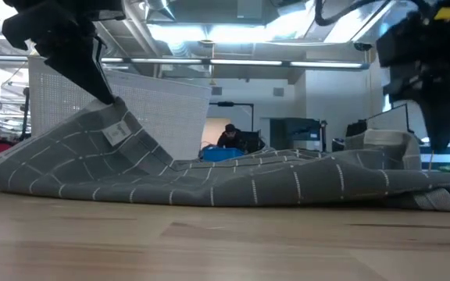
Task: Fold towel
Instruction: Fold the gray checkered towel
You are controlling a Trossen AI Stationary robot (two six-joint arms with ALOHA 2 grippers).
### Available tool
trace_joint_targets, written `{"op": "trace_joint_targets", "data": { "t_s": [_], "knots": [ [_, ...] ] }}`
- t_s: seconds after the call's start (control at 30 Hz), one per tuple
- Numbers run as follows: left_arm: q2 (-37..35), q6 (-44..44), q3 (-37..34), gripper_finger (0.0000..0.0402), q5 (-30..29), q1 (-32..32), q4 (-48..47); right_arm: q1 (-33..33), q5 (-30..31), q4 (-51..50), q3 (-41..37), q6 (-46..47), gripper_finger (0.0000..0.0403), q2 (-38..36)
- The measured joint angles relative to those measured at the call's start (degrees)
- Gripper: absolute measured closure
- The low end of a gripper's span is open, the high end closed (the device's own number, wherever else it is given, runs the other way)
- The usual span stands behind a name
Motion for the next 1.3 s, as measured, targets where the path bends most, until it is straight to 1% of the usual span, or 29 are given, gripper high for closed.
{"op": "trace_joint_targets", "data": {
  "t_s": [0.07,0.17,0.23,0.27,0.33,0.4,0.53,0.63,0.73,0.83,1.03,1.1,1.2,1.3],
  "knots": [
    [0.00,-0.30,0.00,0.0386,0.00,-0.02,0.00,-0.02,2.01,-6.29,3.68,0.82,0.0239,-0.11],
    [0.00,-1.00,0.00,0.0386,0.00,-0.02,0.03,-0.04,10.92,-9.67,7.66,3.43,0.0244,-0.26],
    [0.00,-1.51,0.00,0.0386,0.00,-0.02,0.06,-0.34,17.53,-7.26,8.31,7.20,0.0247,-0.35],
    [0.00,-1.57,0.00,0.0386,0.00,-0.02,0.07,-0.71,19.66,-5.53,8.28,9.50,0.0248,-0.35],
    [0.00,-1.52,0.00,0.0386,-0.01,-0.03,0.32,-0.89,22.65,-2.12,7.50,13.81,0.0248,-0.33],
    [0.00,-1.16,0.00,0.0386,-0.01,-0.11,0.67,-1.60,24.19,0.04,5.94,17.86,0.0248,-0.26],
    [0.00,-0.07,0.01,0.0386,-0.02,-0.13,1.52,-2.36,23.30,0.90,2.43,26.20,0.0246,-0.13],
    [0.00,-0.07,0.01,0.0386,-0.02,-0.15,1.52,-2.19,20.64,4.71,0.04,28.34,0.0246,-0.09],
    [0.00,0.15,0.00,0.0386,-0.01,-0.15,1.52,-2.19,18.47,8.04,-0.45,28.55,0.0245,-0.11],
    [0.00,0.17,0.00,0.0386,-0.01,-0.15,1.52,-2.19,18.31,8.71,-0.20,28.07,0.0238,-0.24],
    [-0.02,-0.19,0.00,0.0386,-0.01,-0.15,1.52,-2.19,17.69,9.50,1.19,24.64,0.0188,-1.68],
    [-0.02,-0.22,0.00,0.0386,0.00,-0.15,1.52,-2.19,16.80,9.29,1.04,24.42,0.0177,-1.60],
    [-0.02,-0.22,0.00,0.0386,0.00,-0.15,1.59,-2.19,16.97,9.44,-0.12,26.08,0.0176,-1.00],
    [-0.02,-0.24,0.00,0.0386,-0.02,-0.15,1.59,-2.21,17.18,9.19,-1.74,30.69,0.0188,0.45]
  ]
}}
